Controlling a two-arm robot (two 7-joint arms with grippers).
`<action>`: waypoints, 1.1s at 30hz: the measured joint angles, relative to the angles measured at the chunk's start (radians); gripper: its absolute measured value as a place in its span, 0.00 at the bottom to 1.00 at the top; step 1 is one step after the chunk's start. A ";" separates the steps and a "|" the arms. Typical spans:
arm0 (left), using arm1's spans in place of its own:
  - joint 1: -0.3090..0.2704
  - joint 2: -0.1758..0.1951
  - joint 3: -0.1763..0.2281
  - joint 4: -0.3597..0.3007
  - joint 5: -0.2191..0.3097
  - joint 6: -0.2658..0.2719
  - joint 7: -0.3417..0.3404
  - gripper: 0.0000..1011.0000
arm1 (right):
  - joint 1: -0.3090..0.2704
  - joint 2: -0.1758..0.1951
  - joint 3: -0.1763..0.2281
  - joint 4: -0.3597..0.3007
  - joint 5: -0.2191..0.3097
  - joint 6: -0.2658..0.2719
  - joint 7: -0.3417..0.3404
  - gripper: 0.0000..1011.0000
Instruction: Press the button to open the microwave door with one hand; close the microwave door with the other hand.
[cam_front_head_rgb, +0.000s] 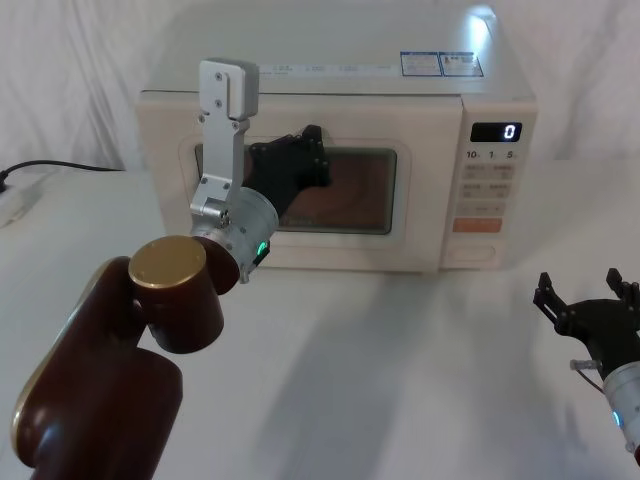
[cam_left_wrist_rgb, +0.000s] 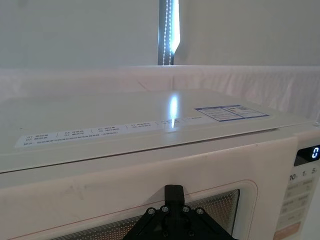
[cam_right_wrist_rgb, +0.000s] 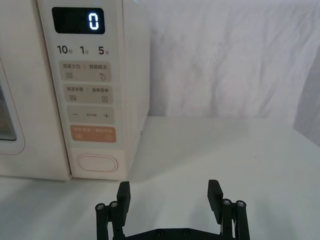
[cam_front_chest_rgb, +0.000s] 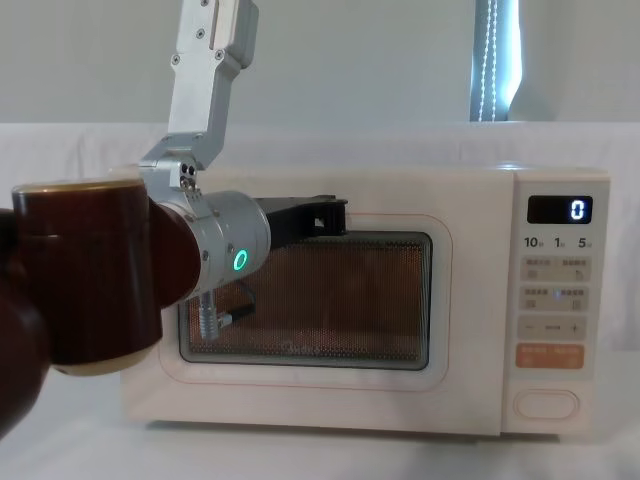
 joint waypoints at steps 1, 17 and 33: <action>-0.001 0.000 -0.001 0.002 0.001 -0.001 0.000 0.00 | 0.000 0.000 0.000 0.000 0.000 0.000 0.000 0.99; -0.008 -0.013 -0.014 0.026 0.011 -0.007 0.003 0.00 | 0.000 0.000 0.000 0.000 0.000 0.000 0.000 0.99; 0.086 0.011 -0.030 -0.139 -0.008 0.043 0.005 0.00 | 0.000 0.000 0.000 0.000 0.000 0.000 0.000 0.99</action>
